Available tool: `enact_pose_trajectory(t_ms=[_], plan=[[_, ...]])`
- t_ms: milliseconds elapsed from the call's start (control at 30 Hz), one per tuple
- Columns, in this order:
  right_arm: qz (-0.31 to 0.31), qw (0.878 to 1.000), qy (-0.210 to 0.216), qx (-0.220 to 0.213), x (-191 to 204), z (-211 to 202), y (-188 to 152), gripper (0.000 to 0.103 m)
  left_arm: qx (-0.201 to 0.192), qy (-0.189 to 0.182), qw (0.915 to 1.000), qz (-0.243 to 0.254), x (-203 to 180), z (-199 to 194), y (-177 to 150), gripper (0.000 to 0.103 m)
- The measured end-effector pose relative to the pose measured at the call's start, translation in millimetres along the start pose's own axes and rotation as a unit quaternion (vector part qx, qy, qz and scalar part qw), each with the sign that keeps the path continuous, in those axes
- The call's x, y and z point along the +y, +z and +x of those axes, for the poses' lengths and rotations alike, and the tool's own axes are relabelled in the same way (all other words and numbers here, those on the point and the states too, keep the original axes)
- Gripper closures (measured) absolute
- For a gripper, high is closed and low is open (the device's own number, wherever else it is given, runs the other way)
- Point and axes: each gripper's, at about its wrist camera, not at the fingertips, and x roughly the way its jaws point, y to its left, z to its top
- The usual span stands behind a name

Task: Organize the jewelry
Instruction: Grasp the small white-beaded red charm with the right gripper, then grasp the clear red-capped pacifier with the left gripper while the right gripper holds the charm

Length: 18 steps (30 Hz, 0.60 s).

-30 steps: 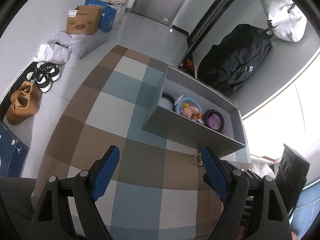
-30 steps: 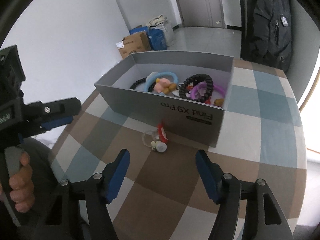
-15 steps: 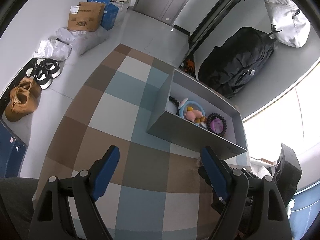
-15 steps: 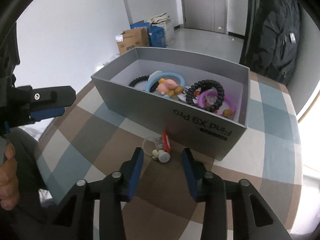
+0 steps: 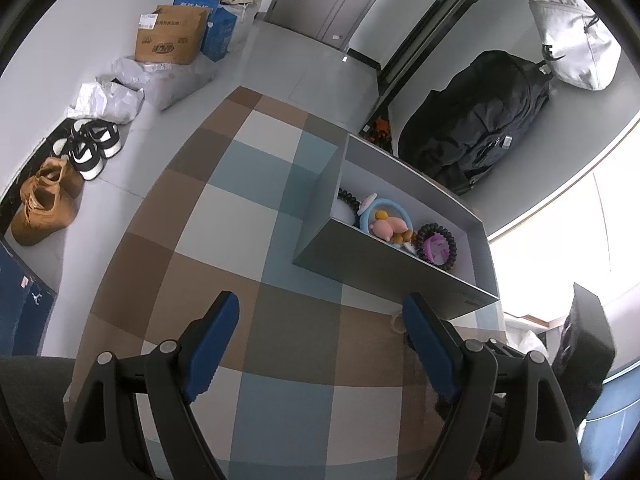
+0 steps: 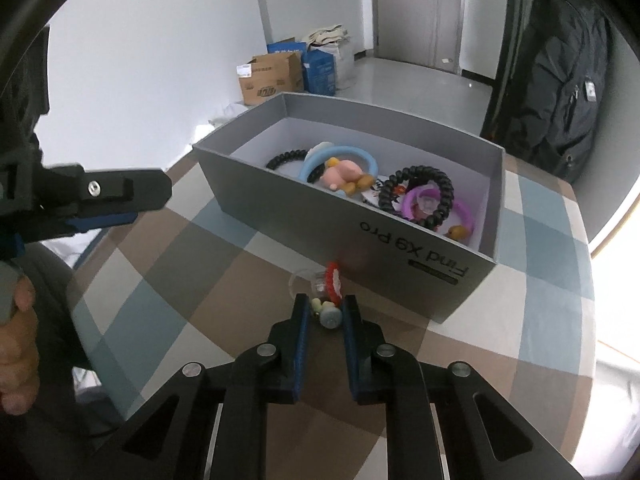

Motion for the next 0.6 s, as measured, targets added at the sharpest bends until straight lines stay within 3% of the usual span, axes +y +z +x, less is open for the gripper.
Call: enact_pose_trajectory(t_ms=[367,600], plan=[[0.046,0.999,0.021,-0.007,-17,-17,-13,0.088,0.007,0.004,1.0,0.002,-3,6,-5,0.022],[0.069,0.997,0.025,-0.011,-27,-21,-9,0.088,0.022,-0.011,0.9994,0.024,-16,13,-13,0.022]])
